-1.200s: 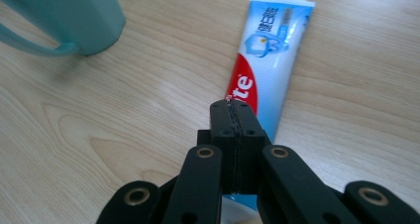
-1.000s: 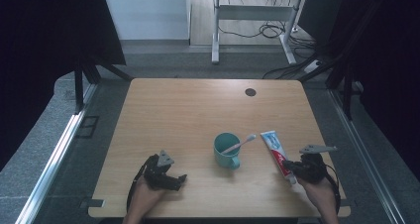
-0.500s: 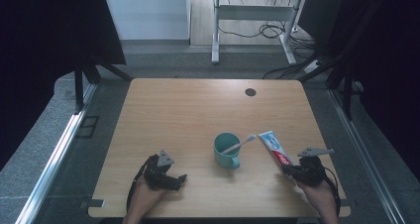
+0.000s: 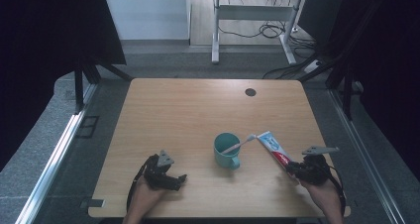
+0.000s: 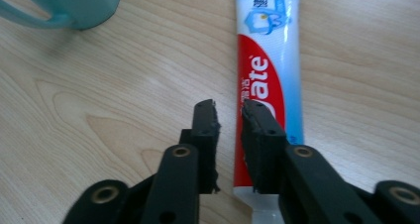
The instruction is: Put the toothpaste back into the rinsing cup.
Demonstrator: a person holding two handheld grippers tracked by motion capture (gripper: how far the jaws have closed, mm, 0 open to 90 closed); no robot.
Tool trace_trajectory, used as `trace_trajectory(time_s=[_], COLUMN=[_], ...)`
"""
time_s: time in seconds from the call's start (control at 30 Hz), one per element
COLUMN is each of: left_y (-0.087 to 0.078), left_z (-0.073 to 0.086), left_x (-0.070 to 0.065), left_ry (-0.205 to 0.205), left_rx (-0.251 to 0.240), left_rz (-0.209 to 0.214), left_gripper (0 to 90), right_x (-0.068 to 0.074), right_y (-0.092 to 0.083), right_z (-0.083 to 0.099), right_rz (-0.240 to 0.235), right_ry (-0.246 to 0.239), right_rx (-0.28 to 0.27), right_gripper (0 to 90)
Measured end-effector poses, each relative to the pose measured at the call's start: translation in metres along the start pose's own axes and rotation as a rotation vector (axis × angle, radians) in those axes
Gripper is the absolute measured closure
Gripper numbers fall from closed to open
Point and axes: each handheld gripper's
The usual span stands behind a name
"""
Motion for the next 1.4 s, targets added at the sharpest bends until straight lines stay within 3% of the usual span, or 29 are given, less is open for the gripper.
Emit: trace_trajectory(time_s=[0.03,0.17,0.27,0.6,0.77,1.07,1.4], left_y=[0.000,0.000,0.000,0.000,0.000,0.000,0.000], left_z=[0.000,0.000,0.000,0.000,0.000,0.000,0.000], left_x=[0.000,0.000,0.000,0.000,0.000,0.000,0.000], left_ry=[0.000,-0.001,0.002,-0.001,-0.001,-0.002,-0.002], left_rx=[0.000,-0.001,0.002,0.000,0.001,0.003,0.003], left_rz=[0.000,0.000,-0.001,0.000,0.000,0.000,0.001], left_gripper=[4.1,4.1,4.1,4.1,4.1,4.1,4.1], right_x=[-0.001,-0.003,-0.005,-0.009,-0.007,-0.010,-0.015], right_y=[-0.002,-0.003,-0.002,0.007,0.014,0.021,0.027], right_z=[-0.001,-0.003,-0.006,-0.019,-0.030,-0.043,-0.055], right_rz=[0.024,0.066,0.089,0.114,0.136,0.149,0.106], right_ry=[0.004,0.010,0.021,-0.009,-0.053,-0.054,-0.060], right_rx=[0.005,0.025,0.073,0.175,0.247,0.327,0.361], right_gripper=[61.0,51.7,43.1,36.0,26.9,22.1,19.7])
Point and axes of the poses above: each handheld gripper's, and its own axes: y roughly forward along the jaws, z roughly out of its underside, x roughly to its left, and after that the axes turned 9 degrees about x, right-handed
